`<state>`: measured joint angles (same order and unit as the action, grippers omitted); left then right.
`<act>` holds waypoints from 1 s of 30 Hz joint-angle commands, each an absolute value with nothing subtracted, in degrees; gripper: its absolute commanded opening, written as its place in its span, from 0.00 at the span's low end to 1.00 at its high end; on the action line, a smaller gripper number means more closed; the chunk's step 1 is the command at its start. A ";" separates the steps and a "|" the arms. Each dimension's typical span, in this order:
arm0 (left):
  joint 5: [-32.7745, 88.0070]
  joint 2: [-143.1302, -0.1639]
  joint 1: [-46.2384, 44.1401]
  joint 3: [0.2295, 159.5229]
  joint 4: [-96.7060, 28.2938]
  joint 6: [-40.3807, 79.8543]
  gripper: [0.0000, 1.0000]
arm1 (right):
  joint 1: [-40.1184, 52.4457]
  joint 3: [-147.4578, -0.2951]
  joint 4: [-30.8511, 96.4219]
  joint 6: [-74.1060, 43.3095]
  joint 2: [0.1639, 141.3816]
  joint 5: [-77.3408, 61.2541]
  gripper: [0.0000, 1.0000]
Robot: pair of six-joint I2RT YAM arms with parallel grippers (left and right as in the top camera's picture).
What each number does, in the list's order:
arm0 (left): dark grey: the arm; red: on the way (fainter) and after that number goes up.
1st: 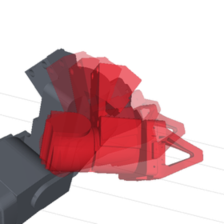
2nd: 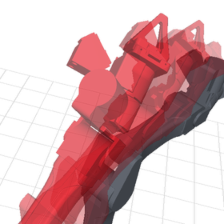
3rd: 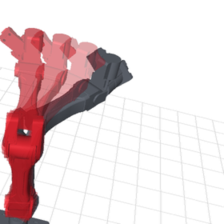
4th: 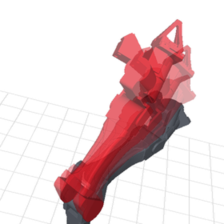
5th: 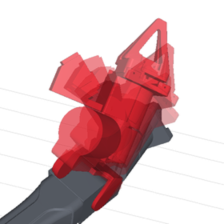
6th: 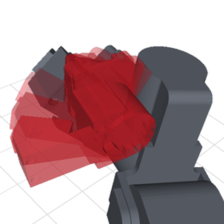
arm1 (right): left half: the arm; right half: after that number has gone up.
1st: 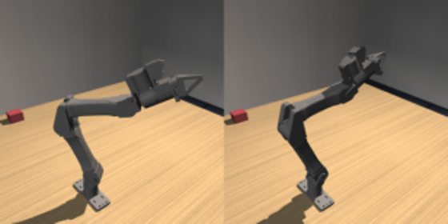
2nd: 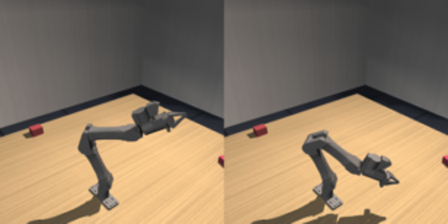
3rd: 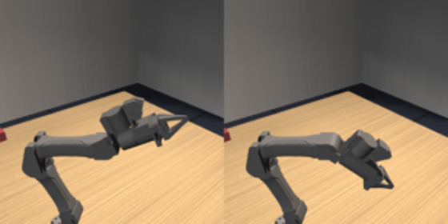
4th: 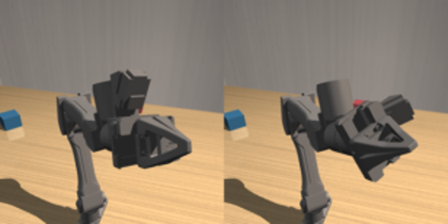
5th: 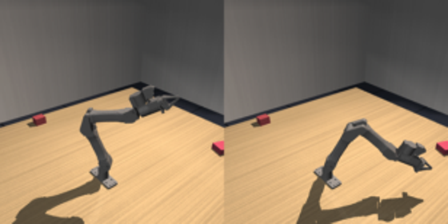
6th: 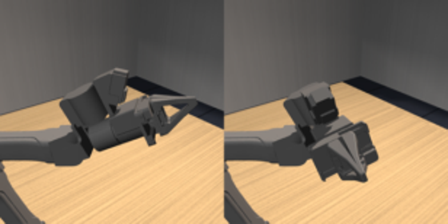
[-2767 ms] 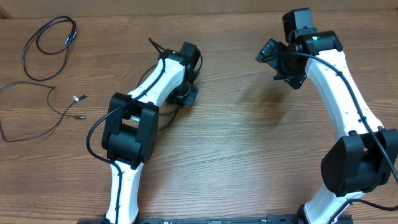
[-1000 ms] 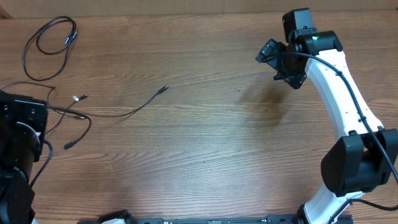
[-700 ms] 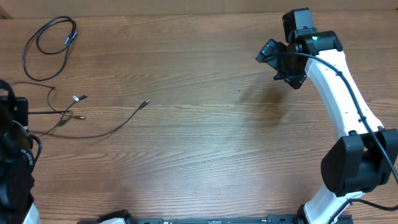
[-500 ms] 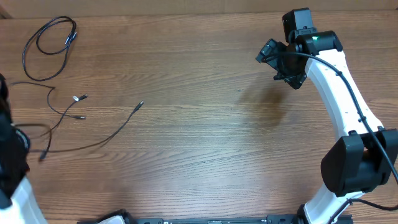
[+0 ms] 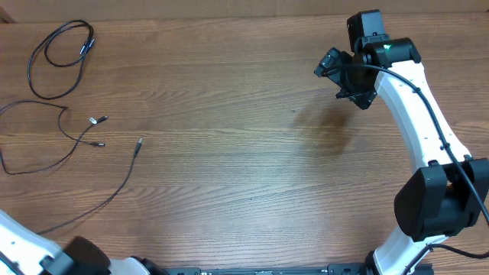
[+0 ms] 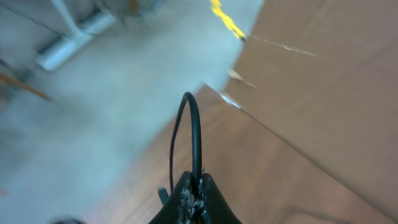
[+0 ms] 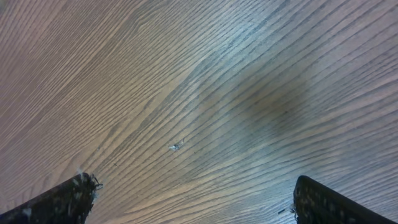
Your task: Untangle cables
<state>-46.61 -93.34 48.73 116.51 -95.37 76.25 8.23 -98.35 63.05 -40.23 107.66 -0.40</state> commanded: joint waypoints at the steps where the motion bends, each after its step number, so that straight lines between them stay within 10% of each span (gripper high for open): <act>1: -55.90 -99.13 49.21 116.77 -94.41 69.36 0.04 | 8.01 -98.67 62.85 -40.01 107.39 0.38 1.00; 13: -47.88 -117.05 47.97 116.77 -80.88 32.80 0.04 | 8.01 -98.67 62.87 -39.99 107.39 0.38 1.00; 30: -21.69 -127.50 44.66 116.77 -93.65 48.93 0.04 | 8.01 -98.67 62.87 -40.01 107.39 0.38 1.00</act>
<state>-33.47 -127.68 45.34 116.51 -92.25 45.98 8.23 -98.35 63.02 -40.23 107.66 -0.40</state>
